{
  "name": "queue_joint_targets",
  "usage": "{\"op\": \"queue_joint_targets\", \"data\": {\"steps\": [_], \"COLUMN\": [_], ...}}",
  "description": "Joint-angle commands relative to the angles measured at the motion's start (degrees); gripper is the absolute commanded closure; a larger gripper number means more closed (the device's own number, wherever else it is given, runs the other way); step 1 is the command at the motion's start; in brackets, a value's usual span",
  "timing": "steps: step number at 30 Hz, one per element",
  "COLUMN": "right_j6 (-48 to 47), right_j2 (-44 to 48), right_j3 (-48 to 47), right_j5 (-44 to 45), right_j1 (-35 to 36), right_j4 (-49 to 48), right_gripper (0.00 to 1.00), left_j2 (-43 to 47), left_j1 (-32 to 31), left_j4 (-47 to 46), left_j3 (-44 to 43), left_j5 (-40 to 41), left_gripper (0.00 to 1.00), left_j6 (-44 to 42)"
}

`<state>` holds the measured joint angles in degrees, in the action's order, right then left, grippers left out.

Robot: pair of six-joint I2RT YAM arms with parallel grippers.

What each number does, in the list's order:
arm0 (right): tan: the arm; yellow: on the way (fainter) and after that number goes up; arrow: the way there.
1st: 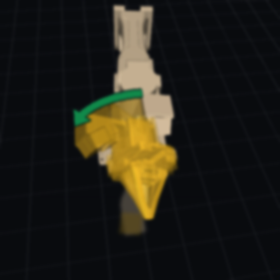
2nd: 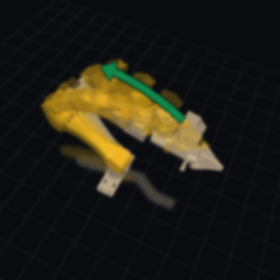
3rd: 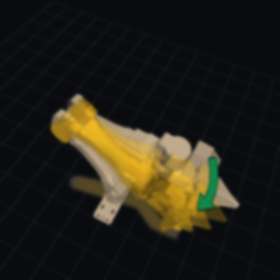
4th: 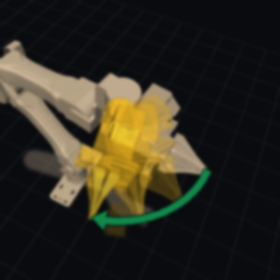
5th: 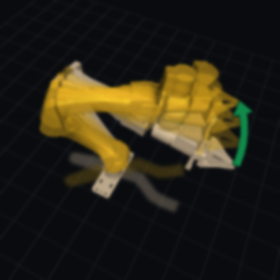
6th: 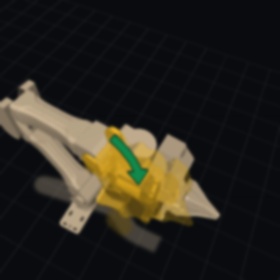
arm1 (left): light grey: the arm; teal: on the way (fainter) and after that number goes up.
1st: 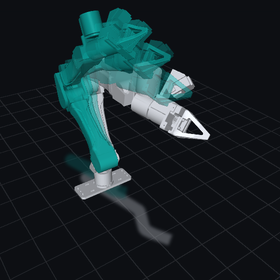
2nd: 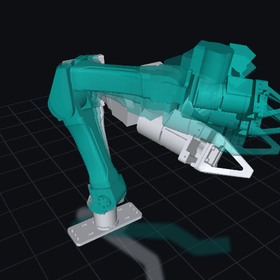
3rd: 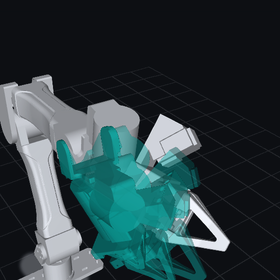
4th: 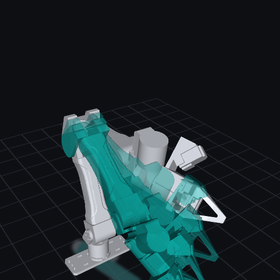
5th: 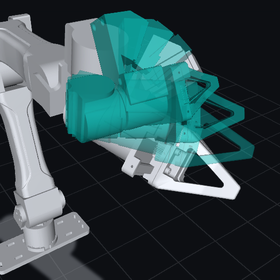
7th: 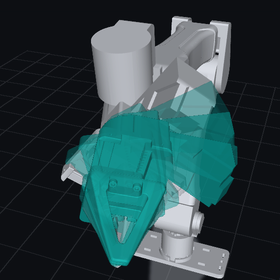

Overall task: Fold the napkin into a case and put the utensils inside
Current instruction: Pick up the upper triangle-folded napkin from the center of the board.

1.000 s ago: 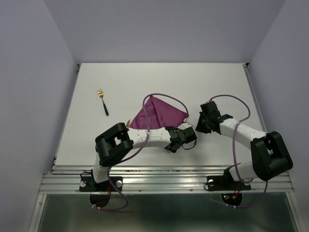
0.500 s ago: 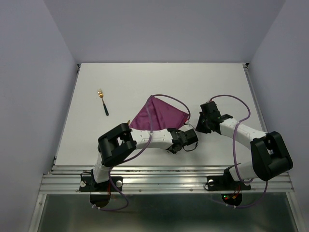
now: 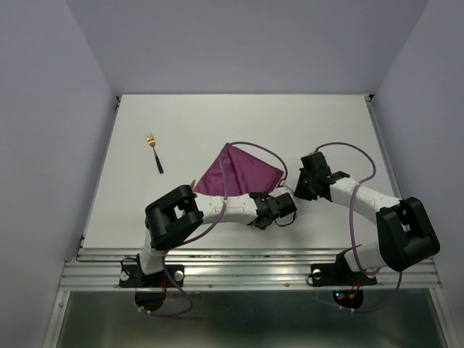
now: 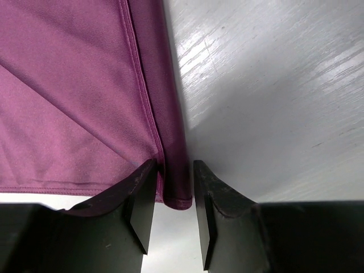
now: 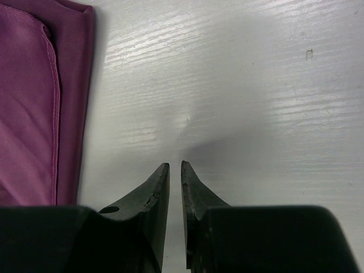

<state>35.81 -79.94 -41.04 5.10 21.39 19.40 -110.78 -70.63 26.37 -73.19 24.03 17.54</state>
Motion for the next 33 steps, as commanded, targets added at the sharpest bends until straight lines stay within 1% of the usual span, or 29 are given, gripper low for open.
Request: {"op": "queue_joint_targets", "data": {"steps": [1,8,12,15,16,19,23,25,26,27,28,29,30,33], "right_j6": [-0.1,0.2,0.4,0.4,0.3,0.0,0.2,0.7,1.4,1.8,2.8,3.1,3.6,5.8], "right_j2": [1.8,2.5,3.0,3.4,3.4,3.3,2.9,2.3,2.1,1.8,1.4,0.2,-0.4,-3.1], "right_j3": [-1.2,-1.0,-0.8,-0.7,-0.7,-1.0,-2.0,-2.6,-3.0,-3.6,-4.0,-4.4,-5.2,-6.7], "right_j5": [-0.1,0.0,0.1,0.1,0.0,-1.0,-3.6,-4.6,-7.4,-8.3,-9.1,-10.9,-11.8,-13.8], "right_j1": [-0.4,-0.4,-0.4,-0.4,-0.4,-0.4,-0.4,-0.4,-0.4,-0.4,-0.4,-0.4,-0.4,-0.4], "right_j4": [0.9,1.3,1.6,1.9,2.0,1.9,1.4,0.9,-0.1,-0.6,-1.7,-2.4,-3.1,-6.6], "right_gripper": [0.8,0.8,0.8,0.8,0.8,0.8,0.78,0.71,0.66,0.54,0.49,0.45,0.39,0.32], "left_j2": [-0.9,-1.5,-1.8,-2.0,-1.9,-0.5,2.8,5.1,5.9,7.1,7.7,8.2,9.0,10.1], "left_j1": [0.6,1.9,3.0,3.7,3.8,4.6,6.0,6.8,7.1,7.3,7.8,7.9,8.1,8.7], "left_j4": [-2.6,-4.4,-5.7,-6.2,-6.2,-6.6,-7.1,-7.9,-8.3,-8.7,-8.9,-9.0,-9.3,-9.7], "left_j3": [3.2,4.4,4.8,5.1,4.9,4.5,4.7,5.2,5.6,5.9,6.0,6.2,6.3,6.6], "left_j5": [-4.0,-5.0,-6.1,-6.6,-6.9,-8.2,-10.8,-12.6,-13.2,-14.0,-14.2,-14.4,-14.7,-15.6], "left_gripper": [0.57,0.65,0.75,0.85,0.91,1.0,1.0,1.0,1.0,1.0,1.0,1.0,1.0,1.0], "left_j6": [-0.9,-2.3,-3.1,-3.9,-4.0,-4.7,-5.1,-5.2,-5.2,-5.2,-5.3,-5.3,-5.3,-5.3]}}
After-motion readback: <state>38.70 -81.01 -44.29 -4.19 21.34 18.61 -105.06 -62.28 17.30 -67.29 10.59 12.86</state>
